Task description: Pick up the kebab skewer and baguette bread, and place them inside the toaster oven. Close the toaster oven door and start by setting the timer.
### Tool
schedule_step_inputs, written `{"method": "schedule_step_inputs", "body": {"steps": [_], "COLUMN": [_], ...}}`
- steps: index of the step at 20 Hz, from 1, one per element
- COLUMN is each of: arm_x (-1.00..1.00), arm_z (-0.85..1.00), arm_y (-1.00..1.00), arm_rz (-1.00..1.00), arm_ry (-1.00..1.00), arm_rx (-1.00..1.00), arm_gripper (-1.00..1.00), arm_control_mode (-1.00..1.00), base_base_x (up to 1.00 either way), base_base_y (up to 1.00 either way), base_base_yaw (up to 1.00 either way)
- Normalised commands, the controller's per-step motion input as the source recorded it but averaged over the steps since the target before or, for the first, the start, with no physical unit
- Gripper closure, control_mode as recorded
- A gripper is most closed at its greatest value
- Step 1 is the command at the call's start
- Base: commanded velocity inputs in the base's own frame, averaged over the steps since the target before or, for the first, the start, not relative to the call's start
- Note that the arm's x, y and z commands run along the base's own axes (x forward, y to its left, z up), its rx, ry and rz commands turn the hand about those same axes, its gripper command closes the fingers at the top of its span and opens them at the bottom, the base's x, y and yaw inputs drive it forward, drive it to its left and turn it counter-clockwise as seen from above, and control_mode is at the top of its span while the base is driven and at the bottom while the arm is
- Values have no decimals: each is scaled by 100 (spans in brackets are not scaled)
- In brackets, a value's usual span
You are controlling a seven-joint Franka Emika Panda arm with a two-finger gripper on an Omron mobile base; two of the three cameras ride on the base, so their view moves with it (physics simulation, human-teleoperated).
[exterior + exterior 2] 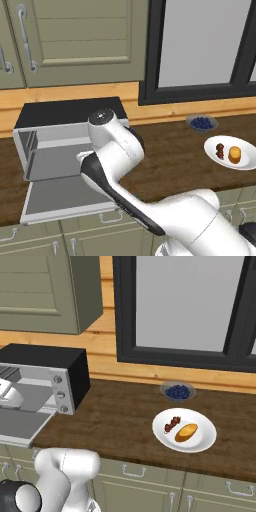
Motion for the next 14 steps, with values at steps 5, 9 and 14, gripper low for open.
{"method": "schedule_step_inputs", "body": {"steps": [5, 9, 14], "arm_x": [-30, -6, 0], "arm_z": [13, 3, 0], "arm_y": [-100, -100, -100], "arm_rz": [-6, -11, -6], "arm_ry": [11, 11, 13], "arm_rx": [0, 0, 1], "arm_gripper": [-100, -100, -100], "arm_control_mode": [-100, -100, -100], "base_base_x": [0, 0, 0], "base_base_y": [0, 0, 0], "base_base_yaw": [0, 0, 0]}}
